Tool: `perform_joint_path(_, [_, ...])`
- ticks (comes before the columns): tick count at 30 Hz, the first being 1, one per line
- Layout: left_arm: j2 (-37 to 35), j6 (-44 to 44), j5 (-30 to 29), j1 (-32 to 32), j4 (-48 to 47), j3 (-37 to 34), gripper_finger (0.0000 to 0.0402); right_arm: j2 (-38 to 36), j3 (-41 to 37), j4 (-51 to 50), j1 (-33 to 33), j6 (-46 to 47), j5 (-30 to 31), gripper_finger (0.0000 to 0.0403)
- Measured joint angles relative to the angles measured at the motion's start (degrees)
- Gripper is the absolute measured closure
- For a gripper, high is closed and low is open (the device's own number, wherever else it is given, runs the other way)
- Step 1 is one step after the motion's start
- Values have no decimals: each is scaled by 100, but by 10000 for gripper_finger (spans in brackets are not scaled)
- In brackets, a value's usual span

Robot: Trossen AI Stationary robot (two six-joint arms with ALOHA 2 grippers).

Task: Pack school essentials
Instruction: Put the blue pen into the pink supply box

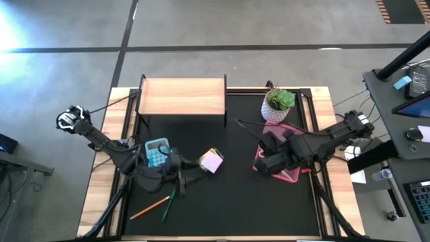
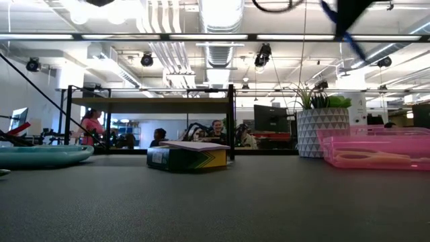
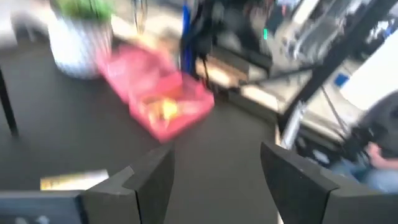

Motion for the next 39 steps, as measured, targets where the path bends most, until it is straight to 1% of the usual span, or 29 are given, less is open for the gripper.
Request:
perform_joint_path(2, [0, -646, 367, -2, -551, -11, 182, 48, -125, -316, 20, 194, -309, 380])
perform_joint_path(7, [0, -1845, 1458, -14, -1471, -169, 182, 80, -695, -211, 37, 327, -734, 378])
perform_joint_path(11, [0, -2361, 2367, -91, -1848, -284, 182, 46, -1283, -219, 34, 638, -1119, 377])
perform_joint_path(15, [0, -2705, 2985, -238, -1885, -490, 182, 27, -1777, -144, 34, 888, -1477, 376])
perform_joint_path(17, [0, -2904, 3136, -324, -1913, -583, 182, 27, -1984, 63, 34, 933, -1525, 376])
perform_joint_path(25, [0, -3596, 3166, -692, -2559, -640, 182, 36, -2710, 1218, 32, 689, -1772, 374])
perform_joint_path(28, [0, -3898, 3179, -798, -2928, -640, 182, 36, -2929, 1400, 32, 690, -1885, 374])
perform_joint_path(32, [19, -4214, 3264, -946, -3349, -640, 182, 36, -3032, 1449, 32, 688, -1889, 373])
perform_joint_path(35, [103, -4300, 3418, -1058, -3451, -645, 182, 36, -3020, 1522, 32, 625, -1885, 363])
perform_joint_path(39, [341, -4320, 3813, -1167, -3434, -645, 182, 36, -2996, 1586, 32, 624, -1870, 334])
